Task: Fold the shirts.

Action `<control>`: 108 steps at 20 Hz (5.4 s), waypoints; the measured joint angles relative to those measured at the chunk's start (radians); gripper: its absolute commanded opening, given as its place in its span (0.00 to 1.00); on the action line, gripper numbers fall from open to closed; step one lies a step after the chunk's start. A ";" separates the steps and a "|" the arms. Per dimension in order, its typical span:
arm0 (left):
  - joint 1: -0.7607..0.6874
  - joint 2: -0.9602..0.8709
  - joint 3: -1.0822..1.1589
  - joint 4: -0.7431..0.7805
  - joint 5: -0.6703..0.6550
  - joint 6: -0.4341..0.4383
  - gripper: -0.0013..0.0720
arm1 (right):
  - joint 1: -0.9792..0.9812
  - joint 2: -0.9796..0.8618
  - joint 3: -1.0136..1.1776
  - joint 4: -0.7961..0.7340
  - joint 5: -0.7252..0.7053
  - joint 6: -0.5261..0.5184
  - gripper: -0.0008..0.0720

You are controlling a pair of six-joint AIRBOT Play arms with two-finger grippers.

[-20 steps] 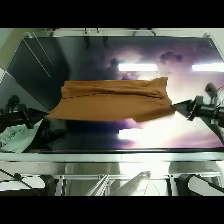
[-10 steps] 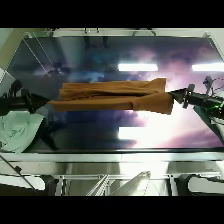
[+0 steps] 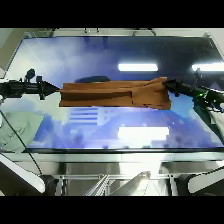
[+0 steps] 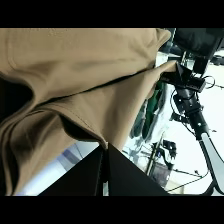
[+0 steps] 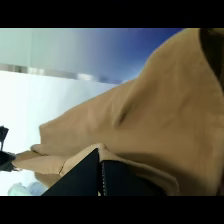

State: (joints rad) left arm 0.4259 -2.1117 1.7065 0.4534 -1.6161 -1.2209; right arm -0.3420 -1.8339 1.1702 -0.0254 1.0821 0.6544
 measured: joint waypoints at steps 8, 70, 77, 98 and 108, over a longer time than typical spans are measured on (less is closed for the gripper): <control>0.005 -0.043 0.071 -0.010 -0.010 -0.037 0.41 | -0.050 -0.004 0.075 -0.199 0.055 -0.004 0.90; -0.307 0.926 -0.393 0.304 0.256 0.016 0.04 | 0.924 -0.254 0.781 -0.224 -0.265 0.497 0.59; -0.306 1.052 -0.529 0.304 0.270 0.033 0.04 | 0.707 -0.195 0.798 -0.228 0.208 0.578 0.52; -0.306 1.096 -0.716 0.305 0.304 0.053 0.04 | 0.619 0.061 0.608 -0.608 0.528 0.714 0.33; -0.306 0.965 -0.716 0.305 0.270 0.106 0.04 | 0.642 0.231 0.036 -0.815 -0.172 0.824 0.95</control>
State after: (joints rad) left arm 0.1204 -1.1469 0.9905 0.7586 -1.3457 -1.1149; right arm 0.3004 -1.6028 1.2060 -0.8406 0.9104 1.4784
